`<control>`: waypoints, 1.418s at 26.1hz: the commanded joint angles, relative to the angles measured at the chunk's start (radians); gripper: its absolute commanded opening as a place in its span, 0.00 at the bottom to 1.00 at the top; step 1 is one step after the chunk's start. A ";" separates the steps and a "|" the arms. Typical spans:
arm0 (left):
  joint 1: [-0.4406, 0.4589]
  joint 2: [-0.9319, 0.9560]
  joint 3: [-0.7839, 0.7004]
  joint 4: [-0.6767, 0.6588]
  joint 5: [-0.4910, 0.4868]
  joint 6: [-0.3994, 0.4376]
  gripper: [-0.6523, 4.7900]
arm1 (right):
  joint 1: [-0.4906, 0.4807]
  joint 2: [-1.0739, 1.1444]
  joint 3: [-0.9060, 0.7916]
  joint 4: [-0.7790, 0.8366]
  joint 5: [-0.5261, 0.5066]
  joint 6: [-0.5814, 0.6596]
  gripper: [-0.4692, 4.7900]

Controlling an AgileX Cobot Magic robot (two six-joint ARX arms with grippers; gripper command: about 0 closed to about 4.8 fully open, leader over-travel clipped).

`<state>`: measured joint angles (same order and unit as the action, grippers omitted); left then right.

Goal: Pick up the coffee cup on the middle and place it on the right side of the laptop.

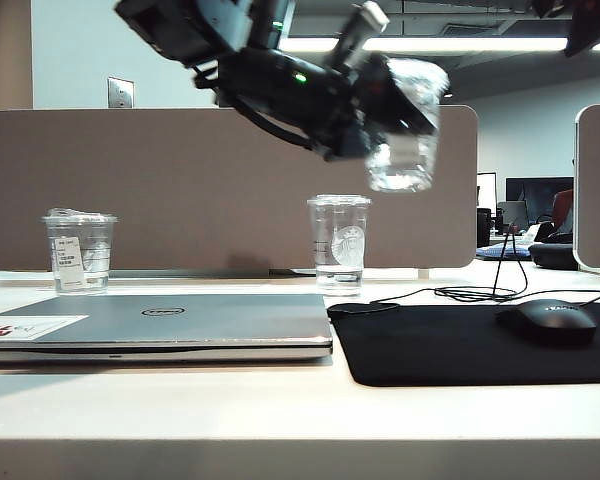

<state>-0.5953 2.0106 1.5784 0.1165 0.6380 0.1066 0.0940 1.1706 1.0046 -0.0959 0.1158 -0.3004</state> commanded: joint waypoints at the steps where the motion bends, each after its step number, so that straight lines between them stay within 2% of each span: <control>1: -0.033 0.019 -0.039 0.085 -0.069 -0.014 0.63 | 0.000 -0.019 0.006 0.003 0.021 0.000 0.08; 7: -0.095 0.048 -0.123 0.192 -0.182 -0.066 0.63 | 0.000 -0.048 0.005 -0.026 0.025 0.001 0.08; 9: -0.129 0.071 -0.170 0.276 -0.269 -0.083 0.63 | 0.001 -0.050 0.005 -0.027 0.025 0.003 0.08; 11: -0.143 0.089 -0.181 0.293 -0.321 -0.102 0.63 | 0.002 -0.050 0.005 -0.029 0.024 0.013 0.08; 12: -0.150 0.110 -0.181 0.299 -0.366 -0.124 0.63 | 0.002 -0.050 0.005 -0.032 0.024 0.014 0.08; 15: -0.156 0.158 -0.181 0.352 -0.407 -0.203 0.63 | 0.003 -0.053 0.005 -0.035 0.025 0.024 0.08; 16: -0.161 0.173 -0.180 0.357 -0.454 -0.229 0.63 | 0.003 -0.054 0.005 -0.035 0.024 0.040 0.08; 20: -0.160 0.184 -0.181 0.356 -0.466 -0.235 0.65 | 0.003 -0.054 0.004 -0.037 0.024 0.042 0.08; 21: -0.160 0.185 -0.181 0.355 -0.466 -0.236 0.69 | 0.003 -0.054 0.004 -0.037 0.025 0.042 0.08; 23: -0.161 0.184 -0.180 0.352 -0.482 -0.239 0.88 | 0.003 -0.054 0.004 -0.037 0.025 0.042 0.08; 24: -0.163 0.184 -0.180 0.351 -0.486 -0.240 0.91 | 0.003 -0.054 0.004 -0.037 0.025 0.042 0.08; 30: -0.172 0.177 -0.180 0.314 -0.484 -0.246 0.92 | 0.003 -0.055 0.004 -0.037 0.025 0.042 0.08; 37: -0.185 0.087 -0.181 0.150 -0.499 -0.245 0.99 | 0.003 -0.066 0.004 -0.038 0.051 0.042 0.08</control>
<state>-0.7784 2.1185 1.3949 0.2794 0.1509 -0.1333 0.0963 1.1099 1.0046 -0.1490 0.1608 -0.2623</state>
